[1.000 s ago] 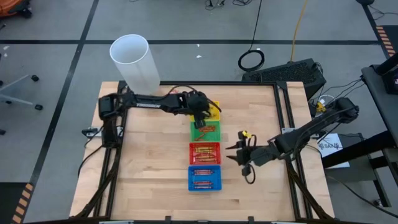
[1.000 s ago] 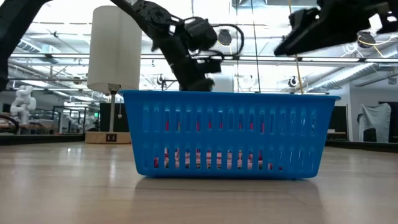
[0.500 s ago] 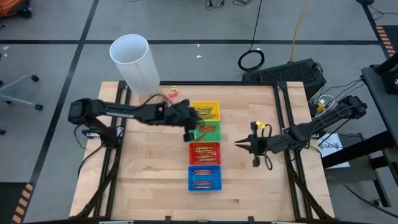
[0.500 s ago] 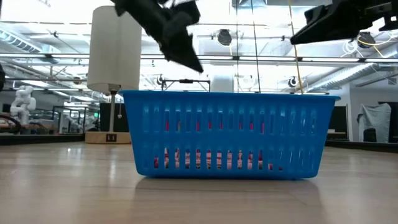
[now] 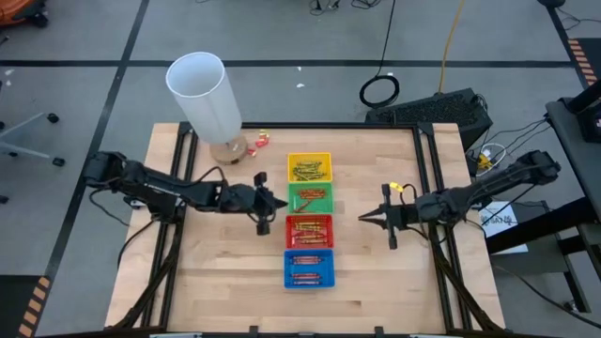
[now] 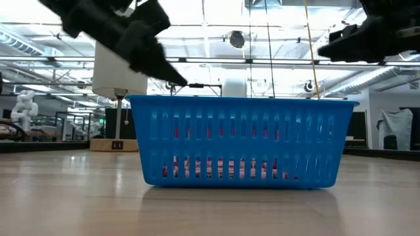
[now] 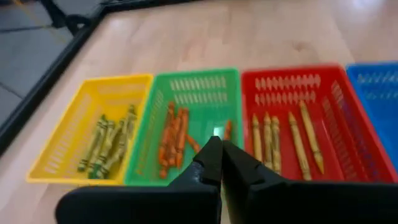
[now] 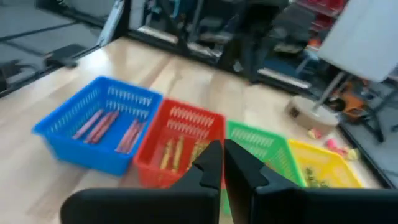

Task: Sort crayons
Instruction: Return to Home Position

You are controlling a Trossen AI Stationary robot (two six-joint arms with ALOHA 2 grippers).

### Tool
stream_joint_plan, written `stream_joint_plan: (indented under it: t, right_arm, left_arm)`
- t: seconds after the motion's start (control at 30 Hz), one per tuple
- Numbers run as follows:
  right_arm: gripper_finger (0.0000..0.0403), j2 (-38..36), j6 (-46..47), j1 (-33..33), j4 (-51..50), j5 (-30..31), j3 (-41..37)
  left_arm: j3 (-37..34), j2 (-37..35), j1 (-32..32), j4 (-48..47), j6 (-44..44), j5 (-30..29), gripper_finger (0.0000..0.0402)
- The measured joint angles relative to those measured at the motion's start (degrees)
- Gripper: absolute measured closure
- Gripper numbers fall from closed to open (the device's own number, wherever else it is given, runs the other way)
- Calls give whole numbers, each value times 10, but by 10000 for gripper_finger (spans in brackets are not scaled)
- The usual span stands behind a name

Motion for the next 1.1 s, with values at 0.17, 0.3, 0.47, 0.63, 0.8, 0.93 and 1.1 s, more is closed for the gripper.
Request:
stream_joint_plan:
  t: [0.17,0.3,0.47,0.63,0.8,0.93,1.1]
  right_arm:
    - [402,-8,13,-25,77,-18,-60]
    - [402,-15,28,-35,117,-30,-89]
    - [402,-22,31,-47,117,-29,-108]
    - [402,-30,41,-63,130,-30,-137]
    - [403,-39,57,-66,142,-30,-155]
    - [403,-41,61,-66,135,-30,-156]
    - [403,-41,60,-66,128,-30,-157]
  left_arm:
    - [-69,-7,-4,103,11,2,392]
    - [-101,-8,-8,155,7,2,392]
    - [-120,-8,-20,171,11,-2,392]
    - [-141,-12,-27,179,8,-17,392]
    - [-164,-20,-31,215,6,-18,392]
    - [-181,-44,-31,219,-10,-27,392]
    - [-221,-93,-38,221,-20,-32,392]
